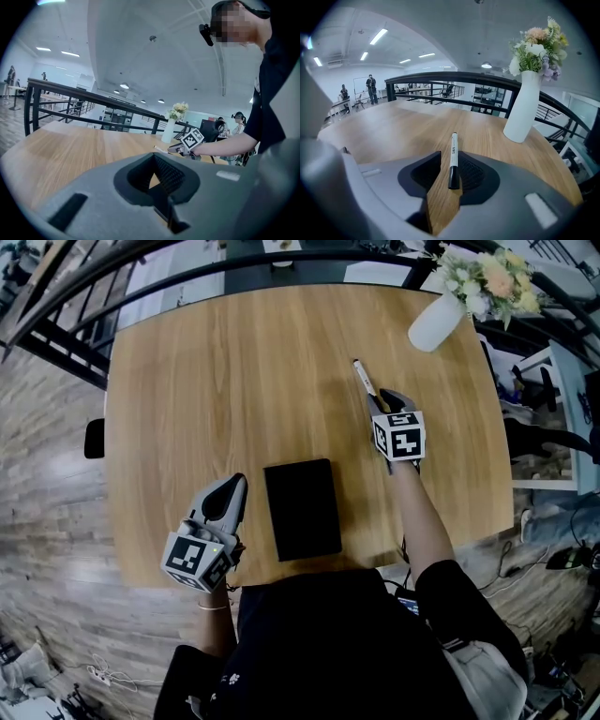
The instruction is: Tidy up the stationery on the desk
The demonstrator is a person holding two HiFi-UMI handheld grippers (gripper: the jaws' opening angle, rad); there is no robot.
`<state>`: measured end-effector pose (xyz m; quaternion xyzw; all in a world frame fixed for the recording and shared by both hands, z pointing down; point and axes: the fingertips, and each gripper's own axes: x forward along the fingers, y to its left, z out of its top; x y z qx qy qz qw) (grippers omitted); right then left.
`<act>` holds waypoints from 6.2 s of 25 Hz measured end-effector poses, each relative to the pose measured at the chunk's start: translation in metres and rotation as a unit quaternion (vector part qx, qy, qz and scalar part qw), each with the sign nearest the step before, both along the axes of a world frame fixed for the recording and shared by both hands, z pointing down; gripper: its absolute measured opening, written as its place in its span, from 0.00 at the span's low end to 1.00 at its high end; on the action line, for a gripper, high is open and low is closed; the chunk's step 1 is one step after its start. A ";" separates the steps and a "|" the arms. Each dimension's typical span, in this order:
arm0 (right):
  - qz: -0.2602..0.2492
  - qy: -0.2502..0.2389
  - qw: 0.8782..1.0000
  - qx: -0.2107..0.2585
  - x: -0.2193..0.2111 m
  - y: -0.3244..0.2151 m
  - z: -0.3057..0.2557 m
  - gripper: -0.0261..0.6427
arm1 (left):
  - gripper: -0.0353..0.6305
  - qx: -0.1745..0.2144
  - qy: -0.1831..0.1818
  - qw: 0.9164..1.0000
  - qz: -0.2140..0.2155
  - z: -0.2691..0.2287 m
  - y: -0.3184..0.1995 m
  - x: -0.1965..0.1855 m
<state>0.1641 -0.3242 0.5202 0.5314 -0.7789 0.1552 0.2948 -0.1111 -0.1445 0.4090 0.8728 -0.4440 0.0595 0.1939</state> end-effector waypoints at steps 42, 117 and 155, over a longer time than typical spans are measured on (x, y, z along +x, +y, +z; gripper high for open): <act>0.032 -0.035 0.998 -0.038 0.004 0.070 0.001 0.16 | 0.04 0.001 -0.014 1.000 0.022 0.002 0.022 0.013; -0.007 -0.198 0.963 -0.184 -0.090 0.276 0.033 0.19 | 0.05 0.015 -0.022 0.999 0.047 0.011 0.076 0.038; -0.122 -0.189 0.964 0.143 -0.103 0.205 -0.161 0.05 | 0.04 0.073 -0.022 0.997 0.005 -0.039 0.076 0.013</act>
